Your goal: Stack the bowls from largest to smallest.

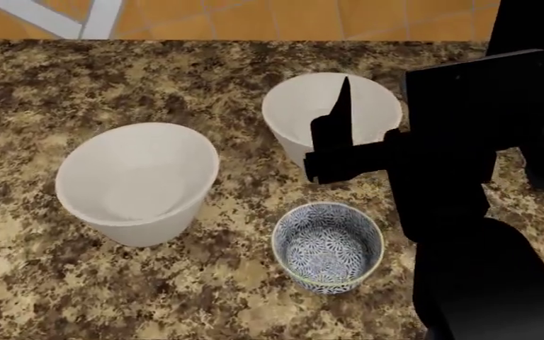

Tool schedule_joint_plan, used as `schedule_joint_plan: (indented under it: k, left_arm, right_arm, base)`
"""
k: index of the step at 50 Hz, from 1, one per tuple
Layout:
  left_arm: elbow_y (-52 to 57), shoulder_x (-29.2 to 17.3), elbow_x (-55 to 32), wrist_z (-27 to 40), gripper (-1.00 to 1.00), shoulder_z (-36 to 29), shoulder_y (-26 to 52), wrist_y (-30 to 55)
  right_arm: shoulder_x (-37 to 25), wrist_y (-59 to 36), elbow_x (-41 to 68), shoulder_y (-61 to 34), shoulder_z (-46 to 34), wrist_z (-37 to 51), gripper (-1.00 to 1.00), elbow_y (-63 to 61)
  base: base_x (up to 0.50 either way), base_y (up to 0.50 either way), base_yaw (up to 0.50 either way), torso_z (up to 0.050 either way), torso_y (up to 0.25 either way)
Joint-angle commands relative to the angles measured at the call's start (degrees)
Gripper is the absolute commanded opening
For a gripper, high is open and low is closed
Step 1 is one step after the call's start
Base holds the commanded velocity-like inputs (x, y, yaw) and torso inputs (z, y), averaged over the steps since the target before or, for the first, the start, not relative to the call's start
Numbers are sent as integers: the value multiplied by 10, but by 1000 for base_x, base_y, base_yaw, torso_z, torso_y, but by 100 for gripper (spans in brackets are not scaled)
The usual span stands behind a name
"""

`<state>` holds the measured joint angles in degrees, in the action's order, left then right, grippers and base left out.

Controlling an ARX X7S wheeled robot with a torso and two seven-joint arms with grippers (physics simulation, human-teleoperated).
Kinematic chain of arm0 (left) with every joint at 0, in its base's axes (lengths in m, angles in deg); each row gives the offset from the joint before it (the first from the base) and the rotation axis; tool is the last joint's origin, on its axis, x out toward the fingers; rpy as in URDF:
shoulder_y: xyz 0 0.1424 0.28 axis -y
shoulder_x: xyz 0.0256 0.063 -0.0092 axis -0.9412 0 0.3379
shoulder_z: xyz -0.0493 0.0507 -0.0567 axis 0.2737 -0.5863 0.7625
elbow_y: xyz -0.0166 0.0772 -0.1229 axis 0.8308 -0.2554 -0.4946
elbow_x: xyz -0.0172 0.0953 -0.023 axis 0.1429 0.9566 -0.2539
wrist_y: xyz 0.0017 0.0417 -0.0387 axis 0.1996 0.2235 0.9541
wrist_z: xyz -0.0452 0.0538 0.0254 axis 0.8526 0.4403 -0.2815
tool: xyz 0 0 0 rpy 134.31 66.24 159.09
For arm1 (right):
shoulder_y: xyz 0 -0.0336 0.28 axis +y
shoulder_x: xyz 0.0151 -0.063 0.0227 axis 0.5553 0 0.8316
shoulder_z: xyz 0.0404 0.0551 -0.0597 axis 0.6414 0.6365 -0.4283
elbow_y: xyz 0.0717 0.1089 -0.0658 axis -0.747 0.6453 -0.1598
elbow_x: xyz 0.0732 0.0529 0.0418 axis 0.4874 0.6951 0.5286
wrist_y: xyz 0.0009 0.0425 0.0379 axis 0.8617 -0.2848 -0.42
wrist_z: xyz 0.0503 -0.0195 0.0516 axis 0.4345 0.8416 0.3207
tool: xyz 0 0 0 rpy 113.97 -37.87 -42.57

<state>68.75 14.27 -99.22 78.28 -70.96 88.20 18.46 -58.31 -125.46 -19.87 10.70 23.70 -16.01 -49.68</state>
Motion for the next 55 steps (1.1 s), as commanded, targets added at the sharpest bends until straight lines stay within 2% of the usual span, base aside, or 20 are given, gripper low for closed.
schedule_joint_plan:
  k: [1, 31, 36, 43, 47, 50, 51, 52, 53, 55]
  left_arm:
    - [-14, 16, 3, -1, 100, 18, 9, 8]
    - [-10, 17, -6, 8, 100, 19, 7, 11]
    - [-9, 15, -6, 7, 100, 17, 5, 8]
    - [-2, 13, -9, 8, 100, 17, -2, 11]
    - [-2, 12, -10, 7, 100, 16, -8, 9]
    - [-3, 12, -11, 5, 100, 17, -12, 7]
    - [-4, 12, -11, 5, 100, 18, -15, 4]
    - [-4, 12, -10, 4, 100, 17, -18, 1]
    - [-3, 11, -10, 3, 100, 16, -21, 0]
    - [-4, 10, -8, 2, 100, 13, -25, -4]
  right_arm:
    - [8, -1, -5, 9, 19, -15, 100, -10]
    - [7, 8, -1, 20, 12, -13, 100, 1]
    - [11, -6, 5, 16, 15, -7, 100, 0]
    - [14, -114, 40, -24, 48, 9, 100, -2]
    - [27, -232, 91, -76, 114, 17, 100, 28]
    - [13, -323, 108, -121, 121, 18, 100, 63]
    - [-5, -348, 103, -137, 94, 21, 100, 67]
    - [13, -378, 121, -146, 139, 20, 100, 75]
    - [12, -393, 132, -153, 145, 26, 100, 80]
    - [-23, -396, 272, -169, 142, 148, 100, 137]
  base:
    - [410, 8, 0, 0, 0]
    - [405, 8, 0, 0, 1]
    - [0, 0, 0, 0, 2]
    - [0, 0, 0, 0, 0]
    - [0, 0, 0, 0, 0]
    - [0, 0, 0, 0, 0]
    - [0, 0, 0, 0, 0]
    - [0, 0, 0, 0, 0]
    - [0, 0, 0, 0, 0]
    - [0, 0, 0, 0, 0]
